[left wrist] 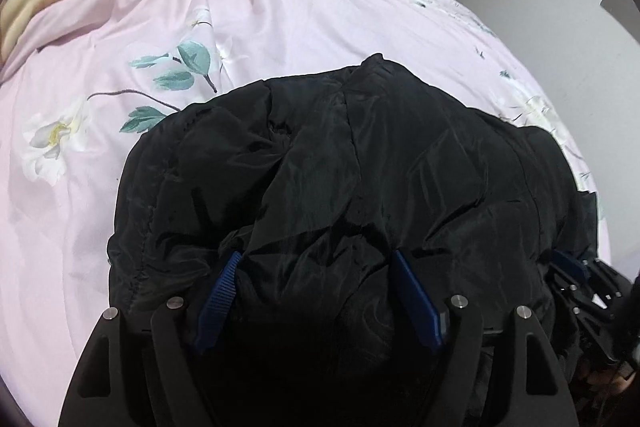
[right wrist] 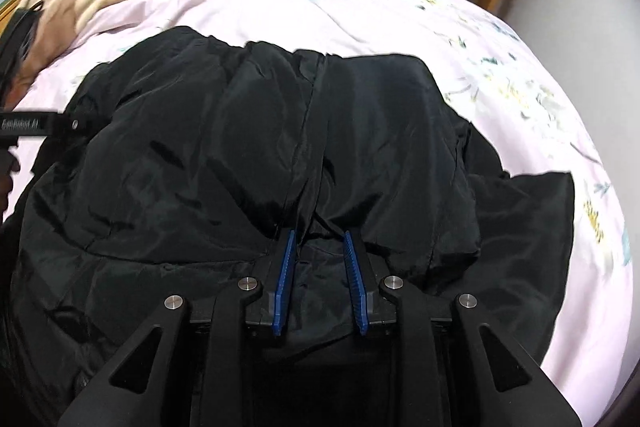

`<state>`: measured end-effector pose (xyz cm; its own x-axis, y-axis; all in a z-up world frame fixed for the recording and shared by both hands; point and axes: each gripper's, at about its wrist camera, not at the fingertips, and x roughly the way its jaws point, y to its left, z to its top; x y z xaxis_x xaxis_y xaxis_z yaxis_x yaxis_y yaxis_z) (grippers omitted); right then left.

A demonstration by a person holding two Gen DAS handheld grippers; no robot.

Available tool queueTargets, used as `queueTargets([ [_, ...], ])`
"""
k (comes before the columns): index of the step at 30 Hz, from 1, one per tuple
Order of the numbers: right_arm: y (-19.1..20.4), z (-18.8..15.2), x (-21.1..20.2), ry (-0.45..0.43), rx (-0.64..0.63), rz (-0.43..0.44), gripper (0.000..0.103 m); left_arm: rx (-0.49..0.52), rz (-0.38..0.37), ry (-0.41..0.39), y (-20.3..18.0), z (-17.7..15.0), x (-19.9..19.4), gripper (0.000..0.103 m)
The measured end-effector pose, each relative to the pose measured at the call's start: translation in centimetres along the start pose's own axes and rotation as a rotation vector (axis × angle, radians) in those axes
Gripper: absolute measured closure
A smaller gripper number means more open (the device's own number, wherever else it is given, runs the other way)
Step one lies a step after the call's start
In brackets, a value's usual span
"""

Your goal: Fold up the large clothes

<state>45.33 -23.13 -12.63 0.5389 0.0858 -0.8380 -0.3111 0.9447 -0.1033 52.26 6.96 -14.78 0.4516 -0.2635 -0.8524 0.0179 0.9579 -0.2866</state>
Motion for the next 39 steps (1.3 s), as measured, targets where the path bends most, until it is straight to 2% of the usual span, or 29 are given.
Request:
queueTargets([
  [3, -0.7, 0.9, -0.9, 0.038, 0.048, 0.029, 0.077, -0.03, -0.017, 0.023, 0.0, 0.8, -0.4, 0.026],
  [6, -1.7, 1.2, -2.9, -0.015, 0.117, 0.055, 0.076, -0.03, -0.038, 0.019, 0.6, 0.6, -0.6, 0.026],
  [10, -1.4, 0.4, -0.3, 0.019, 0.123, 0.037, 0.075, -0.037, -0.027, -0.009, 0.4, 0.1, 0.2, 0.024],
  [15, -0.5, 0.3, 0.8, 0.011, 0.157, -0.013, 0.075, -0.041, -0.002, -0.016, 0.1, -0.1, 0.8, 0.023],
  [18, -1.1, 0.5, 0.4, 0.036, 0.186, 0.014, 0.075, -0.039, -0.002, -0.012, 0.0, 0.1, 0.1, 0.024],
  [20, -1.7, 1.0, -0.1, 0.058, 0.231, 0.039, 0.073, -0.079, -0.013, 0.006, 0.0, 0.1, -1.3, 0.024],
  [21, -2.0, 1.1, -1.4, 0.049, 0.263, 0.051, 0.07, -0.099, -0.017, 0.014, 0.1, 0.0, -2.0, 0.023],
  [23, -2.0, 0.9, -3.8, 0.004, 0.293, 0.081, 0.045, -0.117, -0.012, 0.01, 0.5, -0.4, -4.0, 0.023],
  [24, -2.0, 0.7, -5.3, -0.024, 0.305, 0.098, 0.041, -0.109, -0.014, -0.007, 0.7, -0.7, -5.4, 0.023],
  [27, -1.5, 0.0, -9.0, -0.062, 0.299, 0.07, 0.039, -0.093, -0.004, -0.037, 1.3, -1.6, -9.3, 0.023],
  [32, -1.0, -2.6, -15.6, -0.134, 0.294, 0.088, 0.039, -0.092, -0.03, -0.075, 3.2, -4.0, -16.1, 0.022],
  [35, -0.9, -4.7, -19.6, -0.169, 0.29, 0.081, 0.039, -0.08, -0.031, -0.082, 4.2, -6.6, -20.1, 0.021],
  [39, -1.0, -8.4, -24.2, -0.186, 0.292, 0.071, 0.037, -0.056, -0.062, -0.061, 5.2, -11.3, -23.4, 0.018],
])
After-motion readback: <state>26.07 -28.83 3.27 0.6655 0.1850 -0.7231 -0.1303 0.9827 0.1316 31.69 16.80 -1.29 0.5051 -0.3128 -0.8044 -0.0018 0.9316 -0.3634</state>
